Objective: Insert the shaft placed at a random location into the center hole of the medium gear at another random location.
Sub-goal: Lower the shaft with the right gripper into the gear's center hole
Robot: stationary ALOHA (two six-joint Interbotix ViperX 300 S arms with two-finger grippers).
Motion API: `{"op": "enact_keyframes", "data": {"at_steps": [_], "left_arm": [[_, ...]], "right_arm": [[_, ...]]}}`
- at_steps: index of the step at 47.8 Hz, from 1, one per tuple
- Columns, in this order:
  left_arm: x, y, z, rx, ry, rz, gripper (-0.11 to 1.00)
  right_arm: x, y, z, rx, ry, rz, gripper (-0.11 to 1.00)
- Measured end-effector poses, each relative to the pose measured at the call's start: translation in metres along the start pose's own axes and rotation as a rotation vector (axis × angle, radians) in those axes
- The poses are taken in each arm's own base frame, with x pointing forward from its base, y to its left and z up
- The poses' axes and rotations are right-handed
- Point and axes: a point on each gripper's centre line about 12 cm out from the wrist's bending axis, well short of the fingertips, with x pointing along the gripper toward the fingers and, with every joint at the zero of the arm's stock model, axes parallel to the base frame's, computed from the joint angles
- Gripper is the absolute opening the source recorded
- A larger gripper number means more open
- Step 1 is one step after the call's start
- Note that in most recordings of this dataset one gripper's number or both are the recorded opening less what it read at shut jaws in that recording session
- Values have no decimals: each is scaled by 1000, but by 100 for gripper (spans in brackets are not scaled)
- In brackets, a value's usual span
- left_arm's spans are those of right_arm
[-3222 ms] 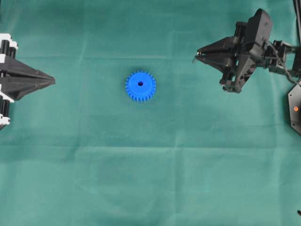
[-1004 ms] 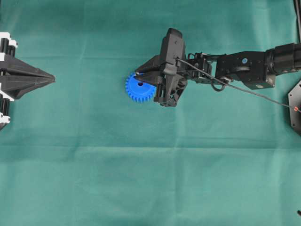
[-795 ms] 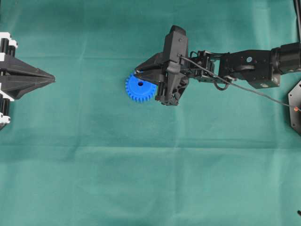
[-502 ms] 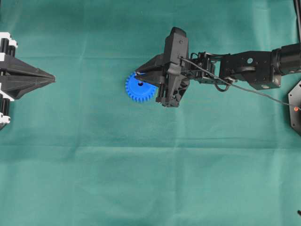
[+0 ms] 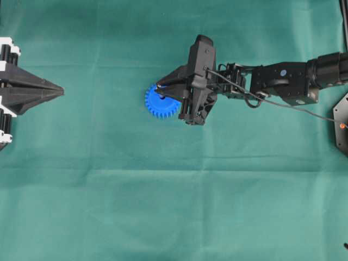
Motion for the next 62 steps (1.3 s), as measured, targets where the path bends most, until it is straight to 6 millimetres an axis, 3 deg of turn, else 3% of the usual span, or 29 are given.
{"op": "enact_keyframes", "data": {"at_steps": [30, 62], "left_arm": [[0, 0, 0, 0, -2, 0, 0], [0, 0, 0, 0, 2, 0, 0]], "right_arm": [[-7, 0, 4, -1, -43, 1, 13], [1, 1, -12, -2, -17, 0, 13]]}}
